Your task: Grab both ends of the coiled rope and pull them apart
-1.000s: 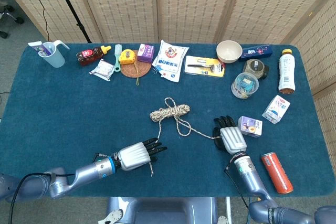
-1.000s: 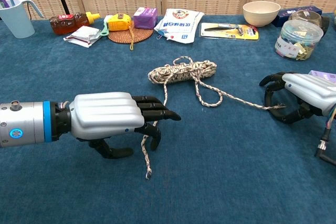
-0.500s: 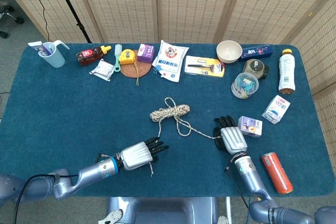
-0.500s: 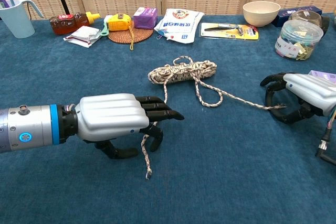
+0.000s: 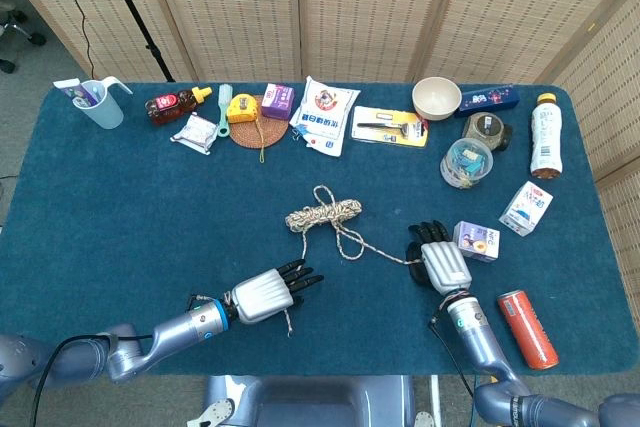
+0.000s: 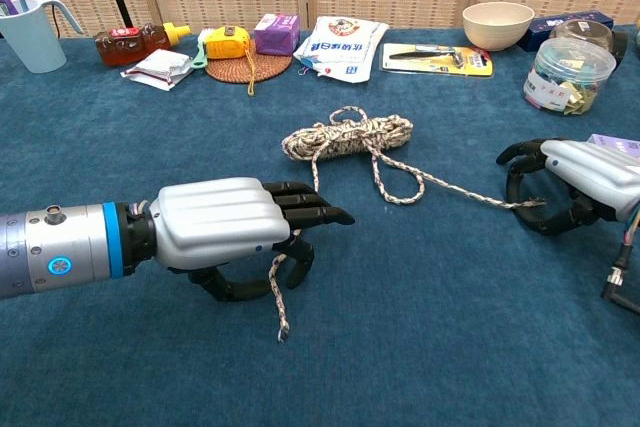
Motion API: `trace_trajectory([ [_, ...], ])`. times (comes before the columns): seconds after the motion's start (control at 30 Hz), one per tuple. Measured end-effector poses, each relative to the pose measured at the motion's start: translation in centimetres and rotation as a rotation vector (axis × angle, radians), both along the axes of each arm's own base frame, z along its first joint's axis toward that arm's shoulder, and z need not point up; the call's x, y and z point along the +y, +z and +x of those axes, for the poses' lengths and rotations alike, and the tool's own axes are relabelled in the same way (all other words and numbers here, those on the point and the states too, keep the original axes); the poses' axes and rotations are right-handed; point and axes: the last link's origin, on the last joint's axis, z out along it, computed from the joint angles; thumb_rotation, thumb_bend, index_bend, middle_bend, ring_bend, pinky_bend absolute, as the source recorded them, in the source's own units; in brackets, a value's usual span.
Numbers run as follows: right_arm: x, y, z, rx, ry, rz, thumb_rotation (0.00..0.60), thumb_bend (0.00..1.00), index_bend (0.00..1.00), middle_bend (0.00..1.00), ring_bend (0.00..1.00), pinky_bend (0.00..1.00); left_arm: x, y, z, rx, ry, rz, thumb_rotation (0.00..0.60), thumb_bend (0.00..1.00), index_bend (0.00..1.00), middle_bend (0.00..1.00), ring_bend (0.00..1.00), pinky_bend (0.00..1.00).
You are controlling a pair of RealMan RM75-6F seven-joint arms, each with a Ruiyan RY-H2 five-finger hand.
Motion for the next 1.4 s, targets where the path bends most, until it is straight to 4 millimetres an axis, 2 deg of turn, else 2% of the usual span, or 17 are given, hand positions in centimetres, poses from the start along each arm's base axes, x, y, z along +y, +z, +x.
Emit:
trace_trajectory([
  [0.7, -0.02, -0.13, -0.21, 0.000, -0.010, 0.003, 0.600, 0.54, 0.61, 0.17, 0.10, 0.00, 0.16, -0.42, -0.15, -0.014, 0.010, 0.018, 0.600, 0.43, 0.41, 0.00, 0.00, 0.00],
  [1.03, 0.03, -0.11, -0.24, -0.001, -0.011, 0.004, 0.600, 0.54, 0.62, 0.18, 0.11, 0.00, 0.15, -0.40, -0.08, -0.029, 0.011, 0.020, 0.600, 0.43, 0.51, 0.00, 0.00, 0.00],
  [1.4, -0.02, -0.09, -0.14, -0.003, -0.007, 0.001, 0.600, 0.56, 0.64, 0.20, 0.13, 0.00, 0.27, -0.16, 0.02, -0.054, 0.015, 0.028, 0.600, 0.43, 0.56, 0.00, 0.00, 0.00],
])
